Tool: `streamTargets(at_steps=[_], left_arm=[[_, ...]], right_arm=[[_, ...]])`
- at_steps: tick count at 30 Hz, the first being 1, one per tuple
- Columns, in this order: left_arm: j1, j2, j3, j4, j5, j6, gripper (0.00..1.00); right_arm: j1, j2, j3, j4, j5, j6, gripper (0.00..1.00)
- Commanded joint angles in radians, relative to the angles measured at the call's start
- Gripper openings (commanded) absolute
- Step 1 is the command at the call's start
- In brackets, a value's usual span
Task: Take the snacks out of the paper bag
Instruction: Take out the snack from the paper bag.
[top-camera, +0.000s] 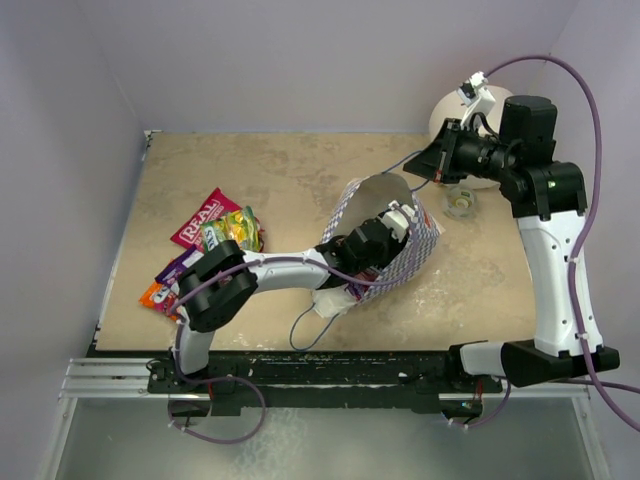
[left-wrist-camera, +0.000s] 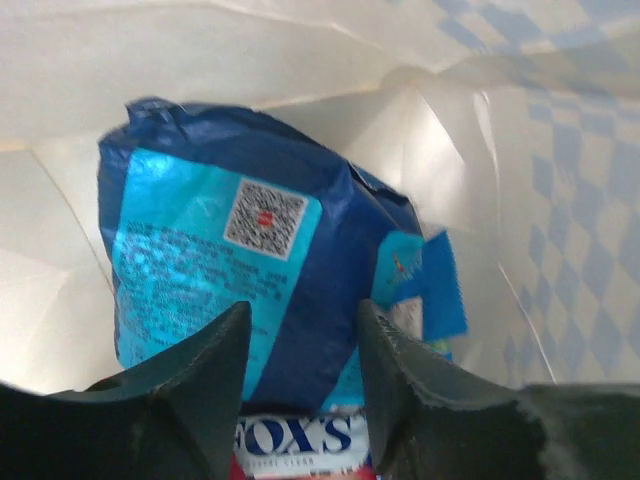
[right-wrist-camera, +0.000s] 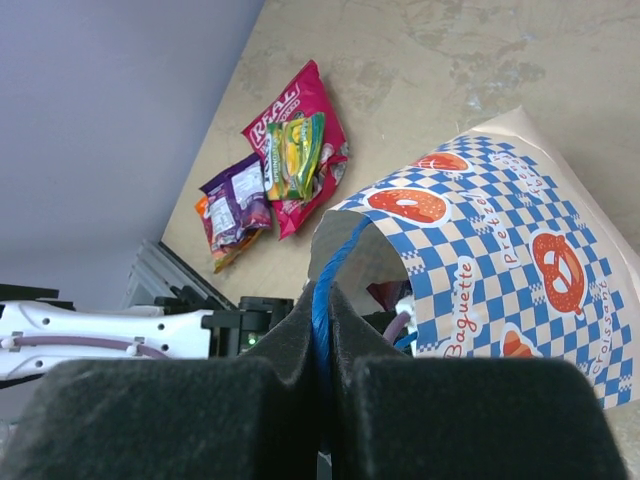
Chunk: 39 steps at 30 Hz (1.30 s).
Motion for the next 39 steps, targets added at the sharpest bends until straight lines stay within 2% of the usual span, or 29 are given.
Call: streamTargets(at_steps=[1,3,4,5,8,13,15,18,23,25,32,39], left_arm=[[0.029,0.053,0.083,0.111,0.01,-0.05,0.56],[0.037,0.095,0.111,0.117,0.0,-0.066,0.66],[0.037,0.116,0.123,0.125,-0.005,-0.06,0.81],[0.037,0.138,0.138,0.129,-0.015,-0.047,0.9],[0.036,0.192,0.178,0.114,-0.046,-0.047,0.94],[0.042,0.273,0.285,-0.057,-0.223,-0.03,0.94],[0.052,0.286,0.302,-0.087,-0.25,-0.008,0.86],[0.071,0.278,0.294,-0.124,-0.316,-0.007,0.59],[0.102,0.192,0.215,-0.123,-0.302,-0.009,0.28],[0.102,0.146,0.181,-0.114,-0.292,0.002,0.18],[0.1,-0.04,0.072,-0.131,-0.171,-0.009,0.07],[0.083,-0.208,0.03,-0.208,-0.025,0.014,0.03]], right_arm=[[0.0,-0.001,0.052,0.008,-0.012,-0.019,0.0],[0.0,0.0,0.047,0.008,-0.013,-0.02,0.0],[0.0,0.0,0.043,0.009,-0.014,-0.021,0.0],[0.0,0.0,0.04,0.007,-0.017,-0.021,0.0],[0.0,0.001,0.043,0.003,-0.021,-0.023,0.0],[0.0,0.004,0.065,-0.005,-0.023,-0.023,0.0],[0.0,0.001,0.063,-0.004,-0.023,-0.02,0.0],[0.0,-0.008,0.056,-0.003,-0.022,-0.019,0.0],[0.001,-0.031,0.024,0.005,-0.006,-0.024,0.0],[0.0,-0.04,0.002,0.009,0.0,-0.026,0.0],[0.0,-0.064,-0.038,0.018,0.037,-0.046,0.0],[0.0,-0.079,-0.08,0.056,0.06,-0.053,0.0]])
